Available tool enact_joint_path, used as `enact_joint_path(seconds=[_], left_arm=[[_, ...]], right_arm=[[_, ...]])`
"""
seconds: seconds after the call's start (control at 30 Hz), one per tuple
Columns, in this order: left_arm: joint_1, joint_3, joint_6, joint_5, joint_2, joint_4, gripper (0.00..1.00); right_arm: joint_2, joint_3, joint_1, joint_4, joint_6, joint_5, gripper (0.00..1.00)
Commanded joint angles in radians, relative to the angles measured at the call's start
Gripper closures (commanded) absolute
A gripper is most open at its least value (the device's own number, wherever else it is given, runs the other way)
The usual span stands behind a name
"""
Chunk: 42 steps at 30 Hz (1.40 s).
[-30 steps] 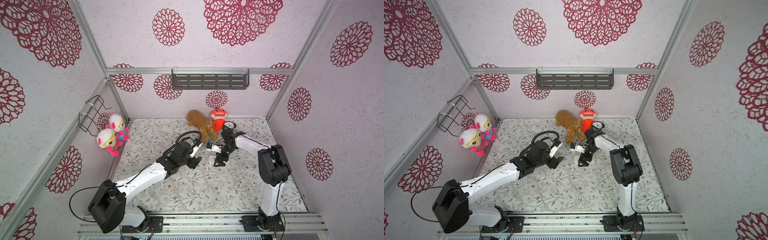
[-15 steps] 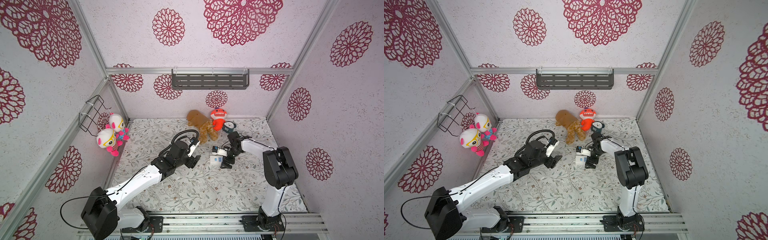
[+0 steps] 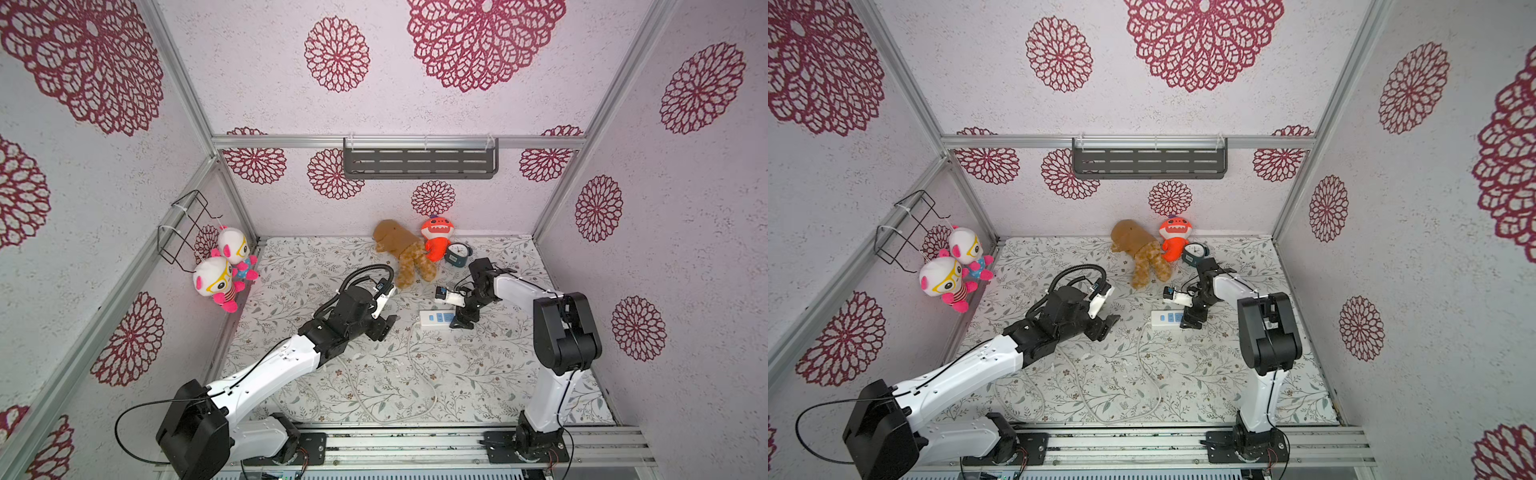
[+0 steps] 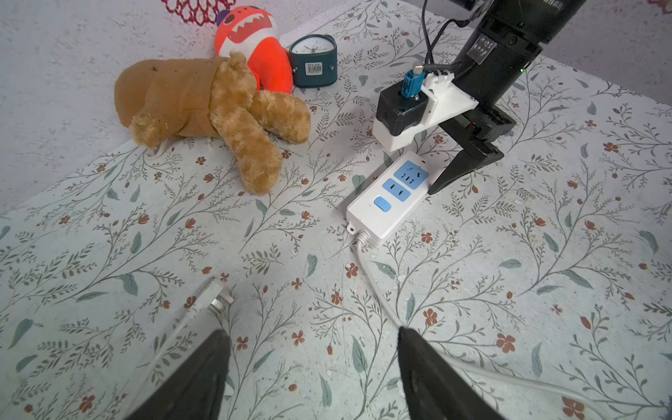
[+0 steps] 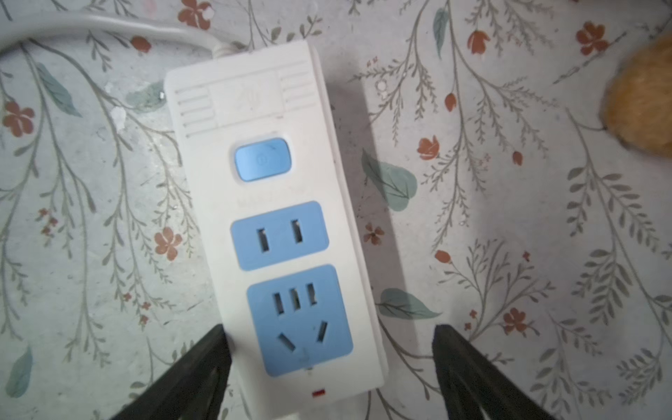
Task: Wrap the cord around the power strip
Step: Pick up the power strip from the center of the board.
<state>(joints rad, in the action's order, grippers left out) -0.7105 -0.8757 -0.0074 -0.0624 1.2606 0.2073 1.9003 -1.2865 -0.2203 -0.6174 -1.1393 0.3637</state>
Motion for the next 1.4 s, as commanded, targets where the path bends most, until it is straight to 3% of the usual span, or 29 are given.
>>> enact_joint_path(seconds=[0.0, 0.2, 0.5, 0.6, 0.73, 0.87, 0.97, 1.03, 1.2, 1.37], left_arm=[[0.006, 0.023, -0.003, -0.023, -0.033, -0.002, 0.23], [0.006, 0.034, 0.01, -0.03, -0.038, 0.0, 0.23], [0.006, 0.058, 0.005, -0.041, -0.05, -0.032, 0.22], [0.006, 0.059, 0.001, -0.02, -0.06, -0.045, 0.22], [0.009, 0.064, -0.014, 0.032, -0.092, -0.072, 0.2], [0.016, 0.148, -0.046, 0.129, -0.132, -0.265, 0.15], [0.027, 0.18, -0.085, 0.192, -0.132, -0.378, 0.12], [0.034, 0.203, -0.112, 0.282, -0.12, -0.459, 0.11], [0.036, 0.234, -0.192, 0.328, -0.045, -0.624, 0.08], [0.035, 0.213, -0.236, 0.361, 0.103, -0.751, 0.07]], right_arm=[[0.021, -0.008, 0.008, -0.019, -0.036, 0.047, 0.14], [0.046, 0.015, 0.008, -0.027, -0.059, 0.059, 0.17], [-0.002, 0.028, 0.007, -0.023, -0.026, 0.043, 0.44], [-0.075, 0.068, 0.007, 0.029, 0.013, 0.079, 0.49], [-0.208, 0.12, 0.013, 0.15, 0.172, 0.115, 0.52], [-0.324, 0.142, 0.046, 0.251, 0.339, 0.201, 0.54], [-0.405, 0.156, 0.052, 0.321, 0.426, 0.221, 0.61], [-0.458, 0.162, 0.052, 0.362, 0.485, 0.227, 0.61], [-0.599, 0.195, 0.053, 0.472, 0.646, 0.219, 0.61], [-0.684, 0.189, 0.053, 0.478, 0.712, 0.227, 0.61]])
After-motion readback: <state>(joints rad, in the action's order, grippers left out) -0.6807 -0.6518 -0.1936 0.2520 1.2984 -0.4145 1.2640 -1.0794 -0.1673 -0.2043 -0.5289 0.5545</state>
